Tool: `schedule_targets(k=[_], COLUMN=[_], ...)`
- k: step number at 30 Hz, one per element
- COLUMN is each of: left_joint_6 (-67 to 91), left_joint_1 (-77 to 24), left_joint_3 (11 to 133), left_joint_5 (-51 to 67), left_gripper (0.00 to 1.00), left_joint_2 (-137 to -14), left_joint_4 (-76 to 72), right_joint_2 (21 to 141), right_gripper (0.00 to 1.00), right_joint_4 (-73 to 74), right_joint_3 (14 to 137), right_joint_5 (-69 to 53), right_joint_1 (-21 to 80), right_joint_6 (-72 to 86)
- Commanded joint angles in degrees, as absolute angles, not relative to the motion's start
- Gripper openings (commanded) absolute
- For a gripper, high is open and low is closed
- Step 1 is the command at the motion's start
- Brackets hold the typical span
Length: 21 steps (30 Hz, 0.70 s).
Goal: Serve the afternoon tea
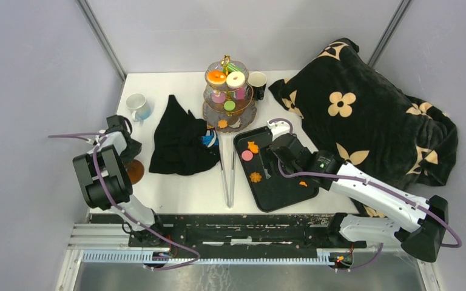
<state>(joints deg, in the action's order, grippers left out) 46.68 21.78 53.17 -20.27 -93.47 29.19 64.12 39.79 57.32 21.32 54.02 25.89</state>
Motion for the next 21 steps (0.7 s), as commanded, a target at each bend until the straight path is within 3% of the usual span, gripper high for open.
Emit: schedule_targets(k=[1, 7, 13, 21], left_joint_6=[42.3, 35.9, 35.7, 36.1], left_joint_1=[22.1, 21.9, 21.5, 21.6], left_joint_3=[57.1, 65.2, 69.3, 67.5], left_joint_5=[-16.7, -10.8, -7.8, -13.5], left_gripper=[0.81, 0.82, 0.82, 0.85], left_joint_2=[-98.9, -108.1, -109.3, -108.0], left_joint_4=[22.5, 22.0, 22.0, 33.8], right_joint_2=[63.1, 64.4, 65.7, 65.9], right_gripper=[0.82, 0.82, 0.81, 0.82], right_joint_4=[38.7, 37.5, 36.5, 34.2], right_joint_3=[58.4, 57.4, 56.7, 55.4], right_joint_5=[24.3, 24.0, 23.1, 24.0], right_joint_1=[53.0, 52.4, 52.3, 52.2], right_joint_6=[26.0, 26.4, 28.0, 30.6])
